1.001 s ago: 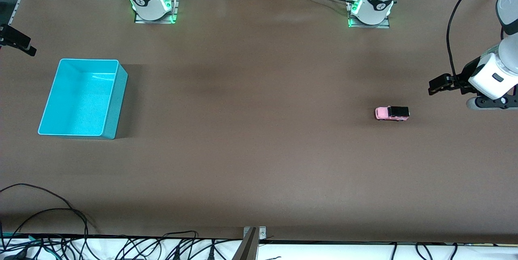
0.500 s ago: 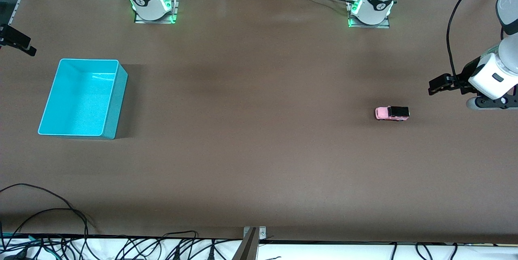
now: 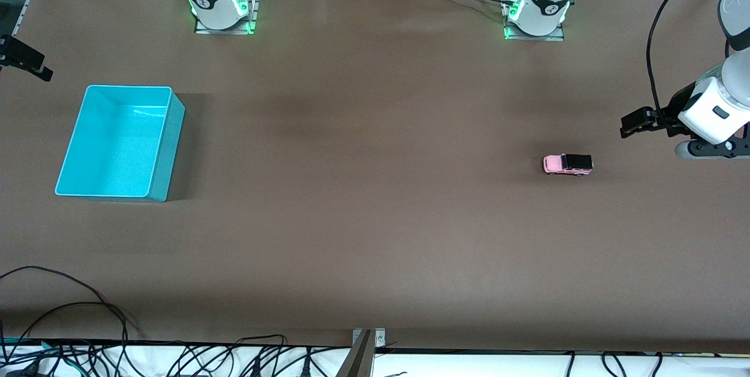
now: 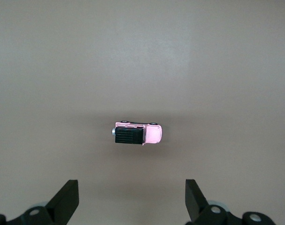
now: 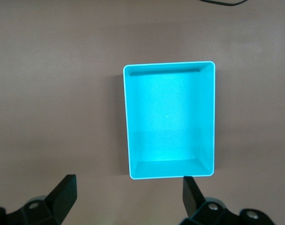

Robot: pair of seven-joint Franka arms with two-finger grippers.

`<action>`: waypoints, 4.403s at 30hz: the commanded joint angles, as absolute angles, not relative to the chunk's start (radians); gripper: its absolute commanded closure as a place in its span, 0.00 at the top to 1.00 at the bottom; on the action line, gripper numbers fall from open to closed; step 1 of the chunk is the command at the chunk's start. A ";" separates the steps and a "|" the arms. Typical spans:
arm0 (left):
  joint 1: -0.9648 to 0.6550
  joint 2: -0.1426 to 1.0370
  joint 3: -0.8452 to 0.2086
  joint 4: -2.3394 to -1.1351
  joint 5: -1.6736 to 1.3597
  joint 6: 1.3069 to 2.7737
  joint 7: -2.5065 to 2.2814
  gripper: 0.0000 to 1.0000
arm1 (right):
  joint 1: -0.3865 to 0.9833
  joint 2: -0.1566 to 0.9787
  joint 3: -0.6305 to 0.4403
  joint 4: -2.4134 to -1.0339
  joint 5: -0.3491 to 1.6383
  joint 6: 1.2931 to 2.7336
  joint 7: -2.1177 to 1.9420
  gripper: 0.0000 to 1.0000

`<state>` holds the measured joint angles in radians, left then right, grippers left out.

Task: Wind and store pink jeep toy

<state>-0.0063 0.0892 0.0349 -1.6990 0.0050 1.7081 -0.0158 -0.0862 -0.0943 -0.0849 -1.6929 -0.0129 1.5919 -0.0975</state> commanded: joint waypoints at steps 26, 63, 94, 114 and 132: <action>-0.002 0.071 0.031 -1.706 0.031 1.700 -0.012 1.00 | -0.054 -0.075 -0.071 -1.684 -0.014 1.574 -0.095 1.00; 0.028 0.239 0.031 -1.753 0.031 1.750 -1.232 1.00 | -0.058 -0.081 -0.075 -1.681 -0.025 1.574 -0.106 1.00; 0.045 0.296 0.031 -2.211 0.029 2.431 -1.566 1.00 | -0.057 -0.081 -0.075 -1.681 -0.025 1.574 -0.107 1.00; 0.034 0.370 0.031 -2.218 0.032 2.508 -1.551 1.00 | -0.057 -0.081 -0.075 -1.681 -0.025 1.575 -0.107 1.00; 0.032 0.373 0.029 -2.217 0.035 2.503 -1.549 0.16 | -0.057 -0.081 -0.075 -1.681 -0.025 1.575 -0.107 1.00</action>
